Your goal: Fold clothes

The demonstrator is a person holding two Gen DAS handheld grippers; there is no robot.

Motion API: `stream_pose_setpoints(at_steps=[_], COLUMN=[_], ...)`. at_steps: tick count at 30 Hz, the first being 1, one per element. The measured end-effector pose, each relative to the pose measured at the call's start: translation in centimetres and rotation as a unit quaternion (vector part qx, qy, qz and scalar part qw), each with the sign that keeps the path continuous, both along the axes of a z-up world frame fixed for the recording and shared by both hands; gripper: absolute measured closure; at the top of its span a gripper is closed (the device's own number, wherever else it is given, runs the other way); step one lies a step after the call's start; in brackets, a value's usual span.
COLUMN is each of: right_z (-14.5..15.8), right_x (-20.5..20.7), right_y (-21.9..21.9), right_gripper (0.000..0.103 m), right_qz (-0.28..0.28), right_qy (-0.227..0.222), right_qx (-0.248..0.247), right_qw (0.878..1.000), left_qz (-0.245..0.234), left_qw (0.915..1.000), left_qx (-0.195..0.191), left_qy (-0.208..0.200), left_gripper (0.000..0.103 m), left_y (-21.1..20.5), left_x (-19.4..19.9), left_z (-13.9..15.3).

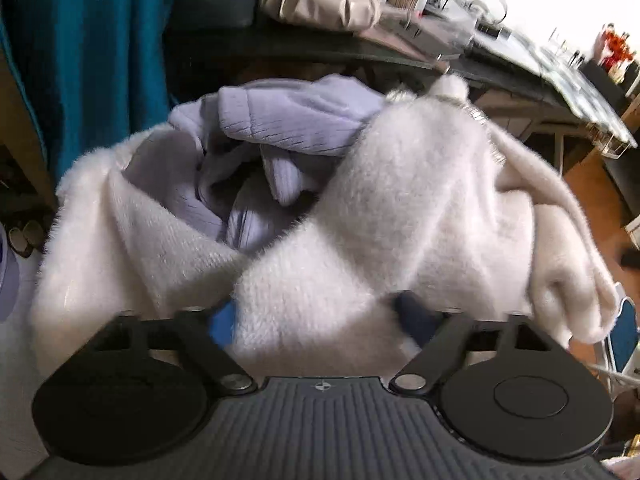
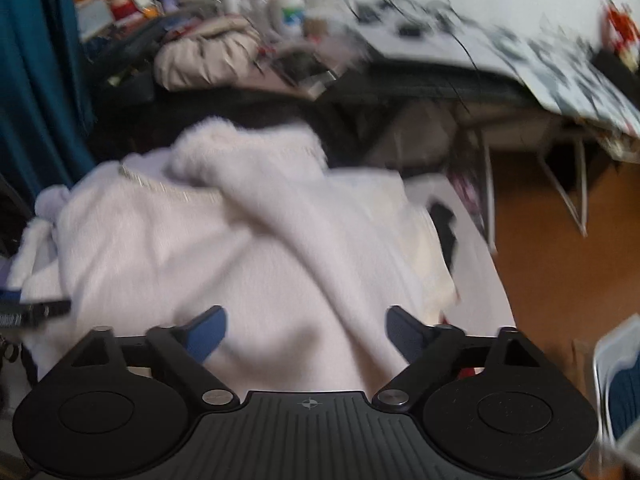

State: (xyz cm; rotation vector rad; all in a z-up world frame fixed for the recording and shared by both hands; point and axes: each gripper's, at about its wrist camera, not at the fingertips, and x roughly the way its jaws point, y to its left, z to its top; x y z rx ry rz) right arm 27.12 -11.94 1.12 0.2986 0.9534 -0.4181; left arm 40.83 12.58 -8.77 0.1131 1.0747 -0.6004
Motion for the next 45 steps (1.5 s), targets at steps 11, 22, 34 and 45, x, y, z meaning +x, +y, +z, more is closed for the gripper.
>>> stream_pose_setpoints(at_steps=[11, 22, 34, 45], right_z=[-6.0, -12.0, -13.1, -10.0], right_x=[5.6, -12.7, -13.3, -3.7], right_y=[-4.6, -12.1, -10.6, -12.5], right_gripper=[0.082, 0.098, 0.047, 0.018], right_qz=[-0.108, -0.435, -0.4, -0.206], right_qy=[-0.03, -0.036, 0.008, -0.049], right_qx=[0.09, 0.126, 0.18, 0.118], right_qw=[0.99, 0.891, 0.899, 0.97], left_qz=[0.067, 0.04, -0.008, -0.101], left_qw=[0.9975, 0.9979, 0.9988, 0.9878], left_qx=[0.021, 0.05, 0.039, 0.047], left_qy=[0.007, 0.003, -0.03, -0.109], left_gripper=[0.091, 0.092, 0.042, 0.02], left_y=[1.9, 0.9, -0.6, -7.3], left_x=[-1.7, -1.9, -1.1, 1.3], left_z=[2.6, 2.1, 4.7, 5.7])
